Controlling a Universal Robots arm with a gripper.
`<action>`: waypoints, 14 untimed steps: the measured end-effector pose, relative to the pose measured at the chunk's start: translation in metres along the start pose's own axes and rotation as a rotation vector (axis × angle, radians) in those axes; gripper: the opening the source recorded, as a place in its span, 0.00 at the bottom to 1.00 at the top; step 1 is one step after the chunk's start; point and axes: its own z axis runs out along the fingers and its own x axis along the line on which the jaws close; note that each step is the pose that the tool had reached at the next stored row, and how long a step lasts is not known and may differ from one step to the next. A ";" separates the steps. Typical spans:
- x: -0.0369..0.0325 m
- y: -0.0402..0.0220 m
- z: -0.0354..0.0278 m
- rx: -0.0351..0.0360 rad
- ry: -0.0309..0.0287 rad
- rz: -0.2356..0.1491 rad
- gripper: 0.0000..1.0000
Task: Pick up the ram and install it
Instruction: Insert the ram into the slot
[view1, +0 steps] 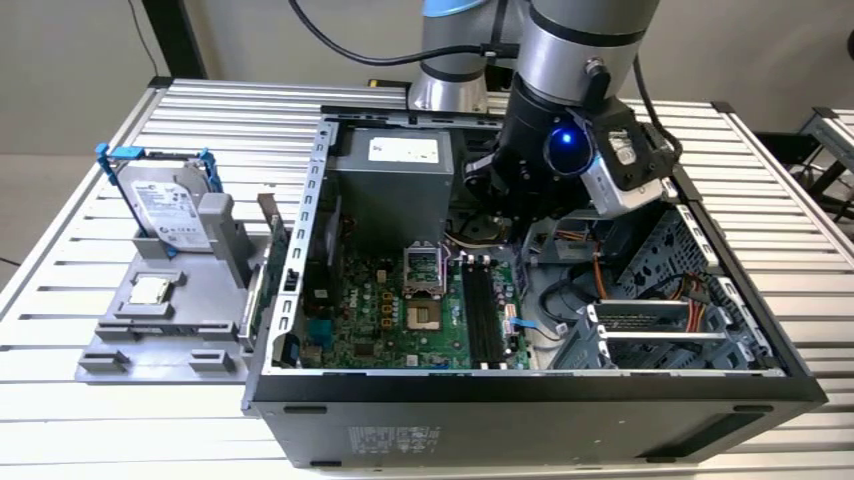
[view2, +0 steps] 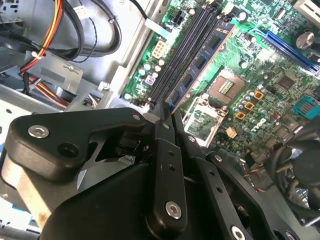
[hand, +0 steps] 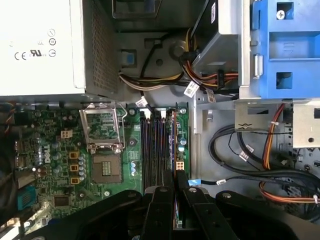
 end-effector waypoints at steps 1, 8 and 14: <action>0.0000 0.0000 0.0014 0.0022 -0.0001 0.000 0.00; 0.0015 -0.0004 0.0138 0.0072 -0.0005 0.000 0.00; 0.0018 -0.0007 0.0247 0.0072 -0.0004 0.000 0.00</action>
